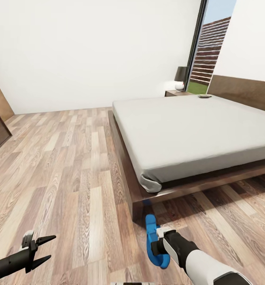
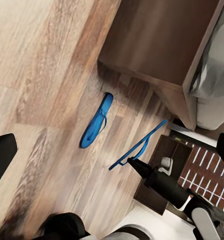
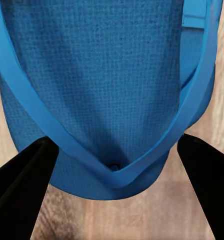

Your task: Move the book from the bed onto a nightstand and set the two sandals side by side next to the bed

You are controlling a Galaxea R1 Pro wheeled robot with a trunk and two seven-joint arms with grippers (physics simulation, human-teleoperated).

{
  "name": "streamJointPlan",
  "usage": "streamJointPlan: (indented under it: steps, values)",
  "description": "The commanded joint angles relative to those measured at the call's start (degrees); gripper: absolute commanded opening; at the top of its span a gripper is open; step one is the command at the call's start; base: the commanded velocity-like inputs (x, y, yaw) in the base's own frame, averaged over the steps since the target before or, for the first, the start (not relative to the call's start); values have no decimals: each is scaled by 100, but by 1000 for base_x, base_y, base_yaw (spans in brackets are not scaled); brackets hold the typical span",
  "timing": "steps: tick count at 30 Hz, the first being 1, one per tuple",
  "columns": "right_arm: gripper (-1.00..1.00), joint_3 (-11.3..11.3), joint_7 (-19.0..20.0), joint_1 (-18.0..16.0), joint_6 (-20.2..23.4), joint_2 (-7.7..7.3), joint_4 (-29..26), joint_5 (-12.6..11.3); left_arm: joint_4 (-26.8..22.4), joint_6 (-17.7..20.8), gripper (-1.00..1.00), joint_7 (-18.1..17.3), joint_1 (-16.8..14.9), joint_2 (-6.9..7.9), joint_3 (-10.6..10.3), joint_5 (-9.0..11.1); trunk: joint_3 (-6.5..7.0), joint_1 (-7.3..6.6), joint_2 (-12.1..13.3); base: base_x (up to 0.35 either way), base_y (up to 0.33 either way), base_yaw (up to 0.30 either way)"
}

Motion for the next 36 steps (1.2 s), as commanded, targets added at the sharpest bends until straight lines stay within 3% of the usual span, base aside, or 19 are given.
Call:
streamJointPlan:
  steps: [1,7,34,36]
  values:
    - [-100,47,-24,-2,25,-4,-21,-59,1,41,100,-21,-3,2,-44,44,-28,1,-4,0,0,0]
    - [-100,48,-49,-2,15,3,-42,-65,-1,40,100,-29,-3,2,-44,44,-161,17,-12,0,0,0]
    - [-100,48,-44,-2,12,31,-557,-70,1,40,100,-28,-3,-6,-53,76,-161,17,-12,0,0,0]
    - [-100,52,-30,-2,1,31,-562,-69,1,40,100,-26,-3,-6,-53,75,-205,22,-14,0,0,0]
